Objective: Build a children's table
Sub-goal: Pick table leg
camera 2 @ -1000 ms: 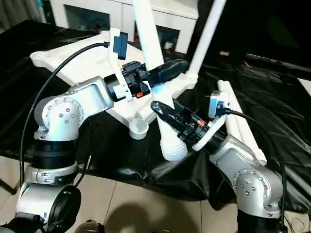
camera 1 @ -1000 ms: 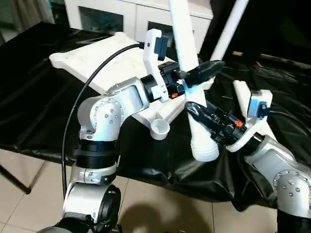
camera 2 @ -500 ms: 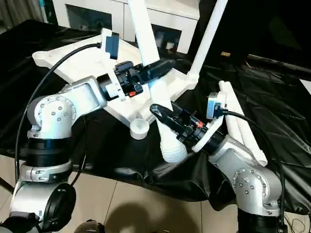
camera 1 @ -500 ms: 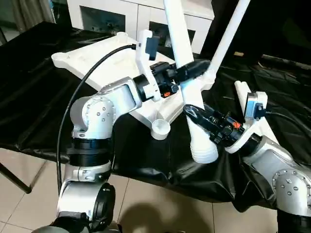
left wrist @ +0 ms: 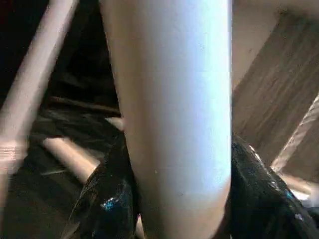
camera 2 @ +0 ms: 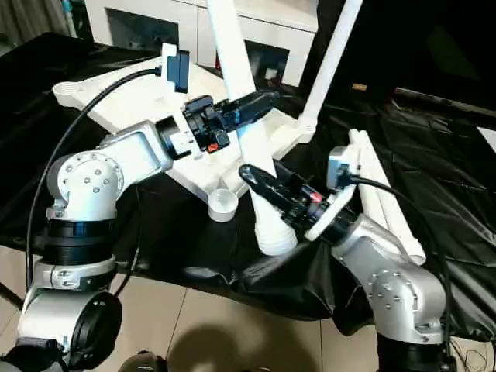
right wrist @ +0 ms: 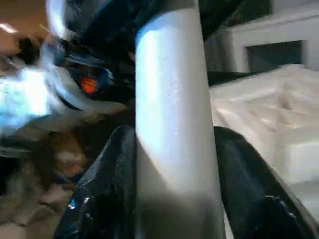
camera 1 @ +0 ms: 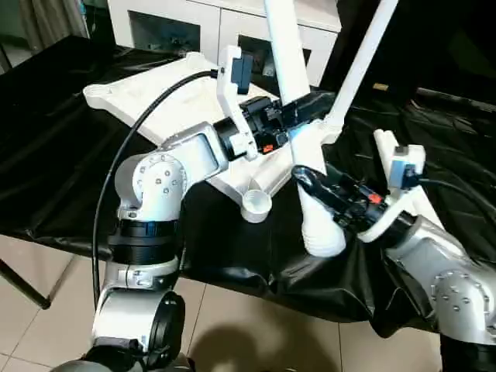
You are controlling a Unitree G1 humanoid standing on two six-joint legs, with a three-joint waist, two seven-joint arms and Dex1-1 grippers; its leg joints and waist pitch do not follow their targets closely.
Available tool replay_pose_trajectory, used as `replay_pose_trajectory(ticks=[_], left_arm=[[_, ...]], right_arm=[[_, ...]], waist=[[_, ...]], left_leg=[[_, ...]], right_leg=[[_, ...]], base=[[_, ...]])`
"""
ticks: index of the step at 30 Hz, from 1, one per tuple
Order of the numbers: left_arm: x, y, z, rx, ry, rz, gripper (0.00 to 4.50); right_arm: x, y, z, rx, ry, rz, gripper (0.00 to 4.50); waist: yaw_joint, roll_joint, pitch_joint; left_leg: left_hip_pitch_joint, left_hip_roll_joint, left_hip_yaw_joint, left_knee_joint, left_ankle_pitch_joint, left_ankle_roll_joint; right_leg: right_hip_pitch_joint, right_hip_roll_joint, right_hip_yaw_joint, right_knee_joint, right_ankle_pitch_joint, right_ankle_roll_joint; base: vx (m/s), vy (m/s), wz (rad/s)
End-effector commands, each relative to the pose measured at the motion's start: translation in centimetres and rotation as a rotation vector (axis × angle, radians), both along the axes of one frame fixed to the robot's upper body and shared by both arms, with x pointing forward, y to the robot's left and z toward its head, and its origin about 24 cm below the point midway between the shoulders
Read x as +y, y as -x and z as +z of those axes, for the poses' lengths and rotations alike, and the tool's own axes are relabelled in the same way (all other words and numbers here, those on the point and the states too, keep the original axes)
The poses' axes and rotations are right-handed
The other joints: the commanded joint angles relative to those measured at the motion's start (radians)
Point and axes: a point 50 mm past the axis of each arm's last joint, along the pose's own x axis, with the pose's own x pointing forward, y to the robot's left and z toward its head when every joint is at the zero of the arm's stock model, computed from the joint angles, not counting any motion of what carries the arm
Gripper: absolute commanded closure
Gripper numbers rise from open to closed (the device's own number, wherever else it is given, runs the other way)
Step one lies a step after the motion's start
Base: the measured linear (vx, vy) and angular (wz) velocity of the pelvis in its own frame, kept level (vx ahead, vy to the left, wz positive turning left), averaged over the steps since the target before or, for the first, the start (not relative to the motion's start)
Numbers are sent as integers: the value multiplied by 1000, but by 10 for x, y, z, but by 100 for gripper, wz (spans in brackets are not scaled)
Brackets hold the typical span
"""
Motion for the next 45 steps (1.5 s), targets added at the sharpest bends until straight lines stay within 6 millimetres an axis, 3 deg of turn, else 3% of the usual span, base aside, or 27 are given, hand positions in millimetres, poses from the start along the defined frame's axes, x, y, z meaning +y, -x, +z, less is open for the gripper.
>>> replay_pose_trajectory(ticks=[1, 8, 11, 14, 15, 16, 18, 21, 28, 29, 30, 34, 37, 39, 42, 45], left_arm=[[-3, -6, 5, -88, -108, 105, 254], [-7, -12, 10, -206, -253, 277, 269], [-10, -12, 12, -219, -248, 295, 269], [-11, -12, 13, -232, -255, 316, 269], [-11, -12, 13, -232, -254, 318, 269], [-11, -12, 12, -233, -254, 322, 270], [-10, -12, 12, -238, -262, 322, 270], [-8, -13, 12, -236, -262, 326, 270], [-5, -13, 9, -233, -263, 328, 270], [-5, -13, 9, -233, -259, 313, 270], [-3, -12, 9, -200, -211, 265, 200], [0, -7, 11, -149, -90, 128, 194], [5, 2, 11, -153, -42, -32, 157], [12, 14, 11, -158, -27, -206, 159], [15, 18, 10, -162, -45, -262, 159], [19, 26, 8, -176, -65, -354, 178]], right_arm=[[4, -8, 1, -44, 106, -77, 188], [29, -32, -15, -12, 377, -252, 186], [40, -38, -19, 21, 374, -282, 186], [48, -46, -23, 57, 385, -335, 186], [49, -47, -23, 59, 381, -333, 186], [49, -47, -23, 59, 381, -334, 215], [52, -49, -20, 49, 369, -332, 226], [53, -49, -19, 43, 359, -325, 254], [54, -47, -17, 34, 330, -277, 262], [54, -46, -16, 33, 317, -257, 262], [54, -41, -15, 11, 294, -188, 263], [51, -26, -11, -35, 235, -15, 264], [44, -15, -9, -43, 190, 101, 264], [35, -4, -11, -39, 194, 225, 264], [31, 0, -12, -37, 207, 273, 264], [24, 6, -12, -25, 222, 356, 264]], waist=[[1, 7, -88], [-8, 2, -89], [-7, 4, -93], [-12, -2, -92], [-12, -1, -92], [-10, 0, -92], [-10, -6, -92], [-9, -6, -91], [-10, -8, -90], [-10, -8, -90], [-10, -7, -90], [-3, -9, -90], [0, -7, -90], [2, -5, -90], [-1, 0, -87], [2, 1, -86]], left_leg=[[27, 41, -27, -71, -192, -39], [28, 37, -23, -67, -175, -53], [31, 38, -21, -64, -159, -46], [26, 36, -20, -66, -144, -44], [27, 36, -20, -66, -147, -45], [29, 36, -20, -65, -150, -46], [28, 36, -19, -65, -150, -40], [28, 36, -19, -65, -159, -40], [29, 38, -20, -66, -180, -47], [30, 37, -20, -66, -180, -47], [31, 37, -20, -66, -184, -45], [28, 36, -18, -64, -182, -32], [27, 36, -19, -64, -166, -17], [30, 38, -19, -64, -174, -14], [31, 40, -20, -67, -203, -29], [33, 41, -22, -69, -224, -39]], right_leg=[[42, -80, 37, -78, -266, -107], [40, -78, 40, -71, -253, -103], [37, -77, 40, -63, -194, -126], [41, -75, 39, -58, -162, -127], [41, -75, 40, -57, -163, -125], [40, -75, 40, -58, -164, -123], [41, -76, 41, -58, -163, -116], [40, -77, 41, -61, -186, -109], [38, -77, 40, -65, -226, -96], [37, -77, 40, -65, -219, -99], [37, -77, 40, -66, -220, -102], [42, -78, 40, -65, -202, -119], [42, -77, 39, -62, -197, -135], [44, -77, 39, -62, -203, -140], [37, -78, 38, -68, -252, -146], [40, -79, 39, -71, -292, -138]], base=[[0, 0, 0], [0, 0, 0], [0, 0, 0], [0, 0, 0], [0, 0, 0], [0, 0, 0], [0, 0, 0], [0, 0, 0], [0, 0, 0], [0, 0, 0], [0, 0, 0], [0, 0, 0], [0, 0, 0], [0, 0, 0], [0, 0, 0], [0, 0, 0]])
